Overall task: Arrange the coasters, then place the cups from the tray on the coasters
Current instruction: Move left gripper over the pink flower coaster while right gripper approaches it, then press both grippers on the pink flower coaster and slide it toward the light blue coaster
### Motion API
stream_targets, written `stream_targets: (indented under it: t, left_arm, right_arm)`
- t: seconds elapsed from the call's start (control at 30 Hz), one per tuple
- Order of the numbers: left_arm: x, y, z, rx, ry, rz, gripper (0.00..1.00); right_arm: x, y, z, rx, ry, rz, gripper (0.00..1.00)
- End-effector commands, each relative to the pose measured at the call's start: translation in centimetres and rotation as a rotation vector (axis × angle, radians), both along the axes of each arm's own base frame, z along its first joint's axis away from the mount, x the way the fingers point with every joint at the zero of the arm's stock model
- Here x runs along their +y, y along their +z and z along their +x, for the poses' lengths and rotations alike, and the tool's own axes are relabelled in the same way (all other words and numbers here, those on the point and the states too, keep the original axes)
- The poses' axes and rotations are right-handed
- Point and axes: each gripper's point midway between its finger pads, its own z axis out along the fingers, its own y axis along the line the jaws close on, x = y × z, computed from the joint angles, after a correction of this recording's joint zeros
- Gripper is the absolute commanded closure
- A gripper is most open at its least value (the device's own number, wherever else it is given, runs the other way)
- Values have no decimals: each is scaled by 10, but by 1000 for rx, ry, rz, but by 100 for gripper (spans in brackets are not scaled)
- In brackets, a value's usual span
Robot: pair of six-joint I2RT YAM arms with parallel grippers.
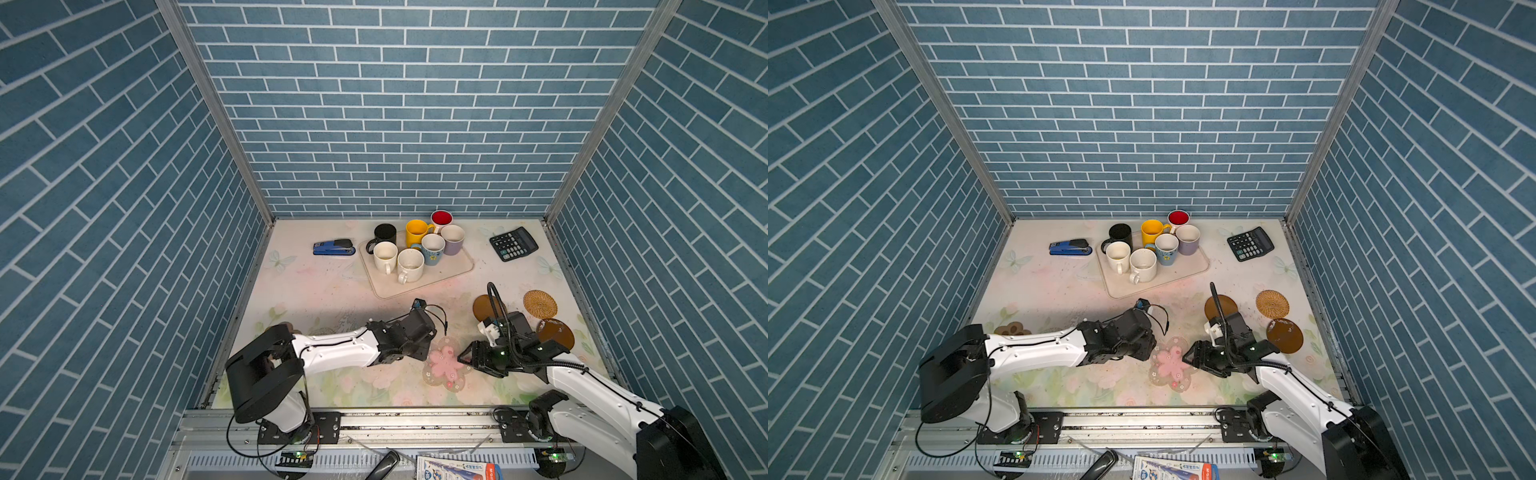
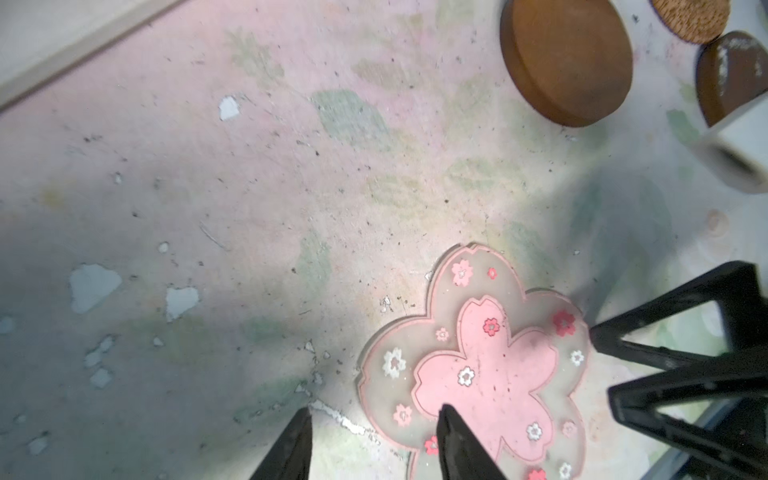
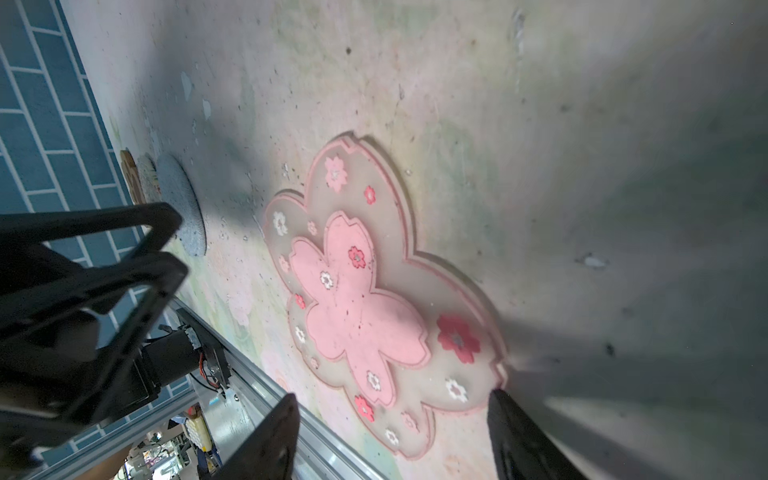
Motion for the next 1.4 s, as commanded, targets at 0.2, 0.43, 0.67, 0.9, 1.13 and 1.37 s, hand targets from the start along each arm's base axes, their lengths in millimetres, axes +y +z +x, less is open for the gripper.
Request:
stream_targets:
  t: [0.2,0.43,0.67,0.9,1.13,1.37]
  left_arm:
    - [37,9,7,-35,72,14,45]
    - [61,-1,5,-24,119,16,45]
    - [85,1,2,-34,155,11,45]
    - [107,4,-1,-39,191,1,44]
    - [123,5,-5,-46,213,-3,44]
    - [123,4,-4,-48,214,-3,44]
  right_arm:
    - [14,-5,0,32,-8,15,27]
    - [30,-1,5,30,8,26,27]
    - [49,-2,10,29,35,27,27]
    - [72,-1,17,18,66,37,27]
    - [90,2,26,-4,86,36,27]
    - [83,17,27,-44,88,17,27]
